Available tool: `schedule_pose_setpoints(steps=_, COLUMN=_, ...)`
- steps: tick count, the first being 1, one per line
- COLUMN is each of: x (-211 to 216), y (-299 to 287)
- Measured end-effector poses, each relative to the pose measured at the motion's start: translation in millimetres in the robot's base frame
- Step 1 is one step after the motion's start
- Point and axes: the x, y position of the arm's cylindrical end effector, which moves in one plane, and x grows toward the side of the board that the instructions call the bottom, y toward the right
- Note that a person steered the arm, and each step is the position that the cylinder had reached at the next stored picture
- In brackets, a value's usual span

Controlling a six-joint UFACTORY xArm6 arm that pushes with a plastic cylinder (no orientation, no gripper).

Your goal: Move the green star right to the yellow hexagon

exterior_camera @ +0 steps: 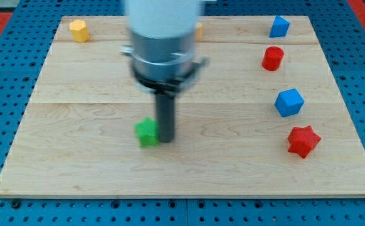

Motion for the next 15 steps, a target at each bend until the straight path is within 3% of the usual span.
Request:
schedule_pose_setpoints(steps=1, x=-5.7, y=-49.3)
schedule_pose_setpoints(steps=3, x=38.5, y=-17.5)
schedule_pose_setpoints(steps=4, x=50.4, y=-28.3)
schedule_pose_setpoints(steps=6, x=8.0, y=-67.5)
schedule_pose_setpoints(steps=8, x=43.0, y=-85.7)
schedule_pose_setpoints(steps=9, x=13.4, y=-110.8)
schedule_pose_setpoints(steps=11, x=-2.9, y=-87.9)
schedule_pose_setpoints(steps=13, x=-86.7, y=-111.4)
schedule_pose_setpoints(steps=14, x=-106.6, y=-115.1)
schedule_pose_setpoints(steps=15, x=-66.7, y=-106.8)
